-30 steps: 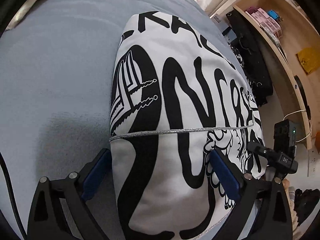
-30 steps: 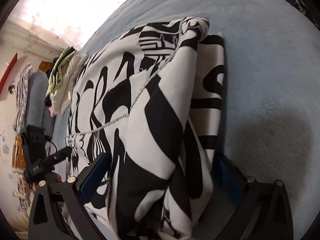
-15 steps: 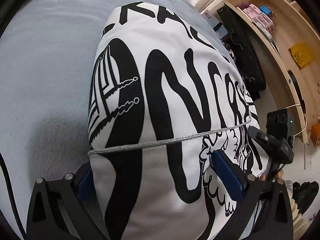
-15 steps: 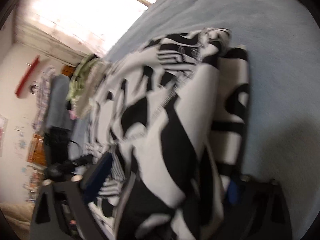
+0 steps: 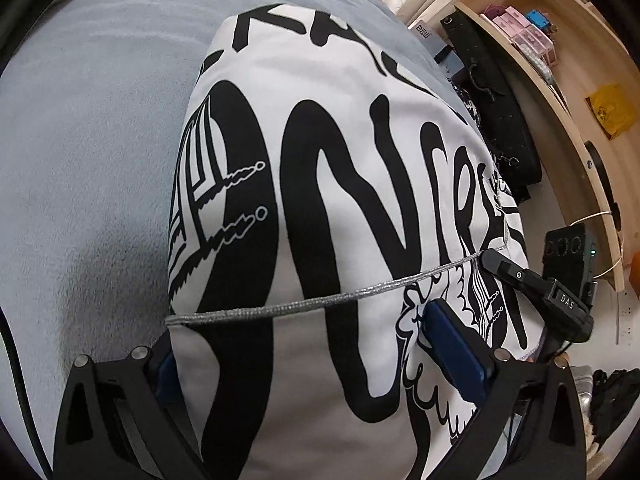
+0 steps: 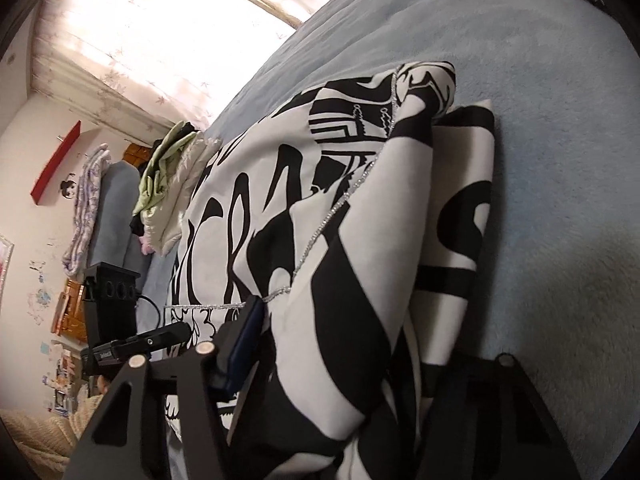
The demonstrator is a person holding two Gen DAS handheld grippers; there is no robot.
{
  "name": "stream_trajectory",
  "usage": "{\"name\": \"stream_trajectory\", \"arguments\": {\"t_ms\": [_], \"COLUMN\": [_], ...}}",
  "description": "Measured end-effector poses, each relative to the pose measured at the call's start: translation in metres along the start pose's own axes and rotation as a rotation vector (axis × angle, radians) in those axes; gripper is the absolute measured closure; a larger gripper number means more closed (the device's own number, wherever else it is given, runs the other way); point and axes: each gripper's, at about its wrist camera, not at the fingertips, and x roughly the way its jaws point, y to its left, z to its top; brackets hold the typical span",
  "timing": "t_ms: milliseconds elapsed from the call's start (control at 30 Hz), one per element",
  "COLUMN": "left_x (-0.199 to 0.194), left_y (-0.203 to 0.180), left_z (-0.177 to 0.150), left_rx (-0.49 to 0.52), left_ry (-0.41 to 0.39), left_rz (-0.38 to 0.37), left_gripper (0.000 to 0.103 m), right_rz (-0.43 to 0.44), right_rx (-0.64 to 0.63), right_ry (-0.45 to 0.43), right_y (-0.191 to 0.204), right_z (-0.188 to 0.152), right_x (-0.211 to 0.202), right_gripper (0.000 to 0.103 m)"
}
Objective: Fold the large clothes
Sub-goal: 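Grip the bundle sides with both tools and lift it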
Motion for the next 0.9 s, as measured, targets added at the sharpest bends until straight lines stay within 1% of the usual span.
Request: {"name": "stream_trajectory", "arguments": {"t_ms": [33, 100, 133, 200, 233, 300, 367, 433, 500, 567, 667, 733, 900], "left_x": [-0.002, -0.007, -0.011, -0.02, -0.026, -0.033, -0.041, -0.05, -0.061, -0.078, -0.107, -0.118, -0.14], "left_y": [-0.003, -0.014, -0.018, -0.031, -0.04, -0.053, -0.066, -0.077, -0.08, -0.081, -0.072, -0.082, -0.106], "left_z": [-0.001, -0.002, -0.002, -0.003, -0.004, -0.005, -0.007, -0.011, -0.014, -0.018, -0.025, -0.03, -0.043], "left_rx": [0.001, 0.03, 0.046, 0.096, 0.129, 0.175, 0.222, 0.256, 0.267, 0.273, 0.266, 0.261, 0.247], "left_ry": [-0.012, -0.046, -0.061, -0.098, -0.121, -0.147, -0.169, -0.183, -0.187, -0.193, -0.201, -0.209, -0.237], "left_rz": [0.011, 0.04, 0.052, 0.082, 0.099, 0.123, 0.149, 0.169, 0.176, 0.181, 0.188, 0.198, 0.224], "left_gripper": [0.007, 0.017, 0.021, 0.034, 0.037, 0.047, 0.05, 0.052, 0.053, 0.053, 0.053, 0.053, 0.053], "right_rz": [-0.014, -0.053, -0.075, -0.133, -0.162, -0.221, -0.255, -0.27, -0.292, -0.297, -0.279, -0.262, -0.225], "right_rx": [-0.005, -0.028, -0.042, -0.082, -0.105, -0.166, -0.205, -0.235, -0.269, -0.288, -0.283, -0.285, -0.326], "right_ry": [-0.002, -0.01, -0.014, -0.023, -0.028, -0.04, -0.049, -0.054, -0.05, -0.048, -0.052, -0.055, -0.064], "right_y": [0.003, 0.014, 0.021, 0.038, 0.046, 0.069, 0.088, 0.105, 0.127, 0.14, 0.16, 0.174, 0.228], "right_z": [-0.001, -0.001, -0.002, -0.003, -0.004, -0.006, -0.008, -0.011, -0.018, -0.025, -0.035, -0.041, -0.056], "right_x": [-0.002, -0.003, -0.004, -0.006, -0.006, -0.008, -0.01, -0.013, -0.016, -0.02, -0.027, -0.031, -0.028], "right_gripper": [0.05, 0.054, 0.057, 0.061, 0.062, 0.066, 0.07, 0.071, 0.071, 0.071, 0.072, 0.072, 0.072]}}
